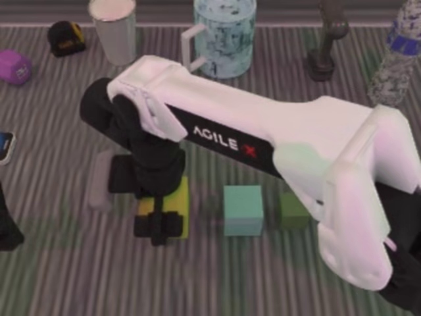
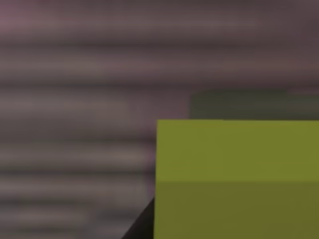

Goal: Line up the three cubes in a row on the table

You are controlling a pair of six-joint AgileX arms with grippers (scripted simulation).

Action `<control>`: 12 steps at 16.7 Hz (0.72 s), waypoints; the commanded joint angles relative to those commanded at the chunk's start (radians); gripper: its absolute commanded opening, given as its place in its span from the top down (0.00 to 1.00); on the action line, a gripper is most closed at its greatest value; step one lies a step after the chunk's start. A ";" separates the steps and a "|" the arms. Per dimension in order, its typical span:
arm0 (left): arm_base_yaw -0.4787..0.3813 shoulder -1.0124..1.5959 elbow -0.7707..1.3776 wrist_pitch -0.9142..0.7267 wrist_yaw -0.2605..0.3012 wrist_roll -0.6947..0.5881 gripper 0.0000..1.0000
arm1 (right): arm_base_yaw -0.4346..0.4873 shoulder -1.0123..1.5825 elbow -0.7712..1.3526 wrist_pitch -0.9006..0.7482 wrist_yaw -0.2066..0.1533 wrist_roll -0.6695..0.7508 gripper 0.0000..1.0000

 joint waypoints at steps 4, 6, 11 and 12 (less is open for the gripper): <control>0.000 0.000 0.000 0.000 0.000 0.000 0.00 | 0.001 -0.005 -0.019 0.018 0.000 0.000 1.00; 0.000 0.000 0.000 0.000 0.000 0.000 0.00 | 0.001 -0.005 -0.019 0.018 0.000 0.000 0.92; 0.000 0.000 0.000 0.000 0.000 0.000 0.00 | 0.001 -0.005 -0.019 0.018 0.000 0.000 0.55; 0.000 0.000 0.000 0.000 0.000 0.000 0.00 | 0.001 -0.005 -0.019 0.018 0.000 0.000 0.47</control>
